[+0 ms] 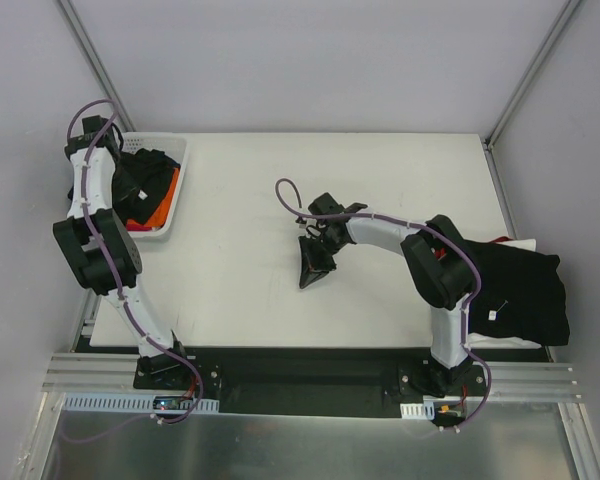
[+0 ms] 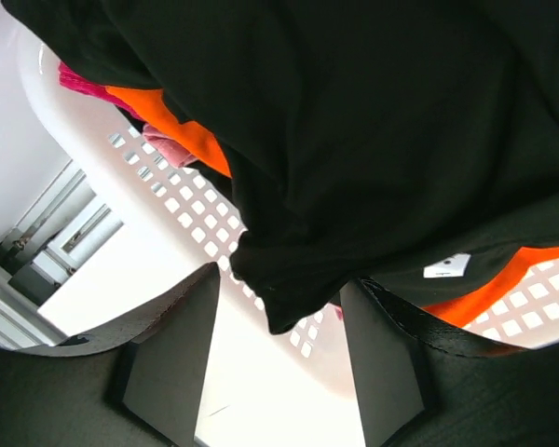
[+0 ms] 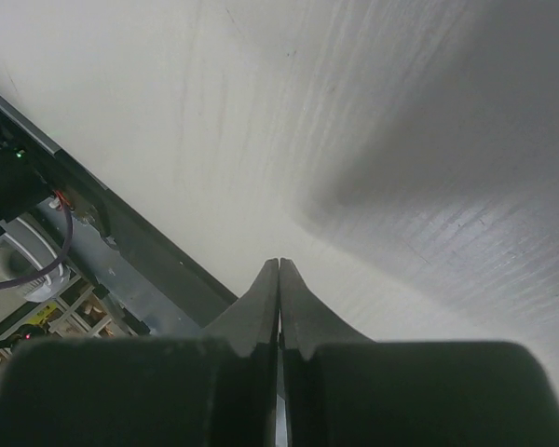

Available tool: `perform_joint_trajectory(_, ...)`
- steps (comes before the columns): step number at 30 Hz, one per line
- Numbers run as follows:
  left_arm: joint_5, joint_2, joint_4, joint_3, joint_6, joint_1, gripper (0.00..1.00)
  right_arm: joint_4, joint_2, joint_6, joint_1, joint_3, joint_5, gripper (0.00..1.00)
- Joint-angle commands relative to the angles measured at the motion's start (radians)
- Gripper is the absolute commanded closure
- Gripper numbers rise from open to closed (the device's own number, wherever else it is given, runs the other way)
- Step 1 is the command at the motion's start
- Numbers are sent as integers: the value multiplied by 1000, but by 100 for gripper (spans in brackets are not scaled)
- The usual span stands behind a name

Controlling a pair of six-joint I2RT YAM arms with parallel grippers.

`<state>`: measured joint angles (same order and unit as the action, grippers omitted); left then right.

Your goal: Fold and stack the t-shirts

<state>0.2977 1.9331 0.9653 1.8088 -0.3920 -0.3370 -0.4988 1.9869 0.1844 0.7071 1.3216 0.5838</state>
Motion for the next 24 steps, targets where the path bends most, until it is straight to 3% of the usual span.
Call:
perform_joint_trajectory(1, 21, -23, 12, 14, 19, -17, 46, -38, -51, -30, -8, 34, 14, 99)
perform_joint_trajectory(2, 20, -22, 13, 14, 18, -17, 48, -40, -50, -31, -8, 36, 14, 99)
perform_joint_trajectory(5, 9, -20, 12, 17, 7, -19, 80, -43, -45, -30, -8, 42, 13, 99)
perform_joint_trajectory(6, 6, -22, 12, 20, 5, -19, 100, -44, -43, -30, -8, 44, 13, 99)
perform_joint_trajectory(14, -14, -72, 22, 60, 4, 6, 100, -101, -30, -48, -6, 105, -9, 99)
perform_joint_trajectory(19, -63, -169, 39, 116, -11, 116, 100, -148, 21, -66, -8, 174, -2, 99)
perform_joint_trajectory(21, -132, -212, 36, 116, -27, 147, 100, -161, 38, -74, -8, 211, 5, 99)
perform_joint_trajectory(24, -388, -270, -2, 48, -48, 177, 100, -191, 76, -86, -12, 246, 25, 99)
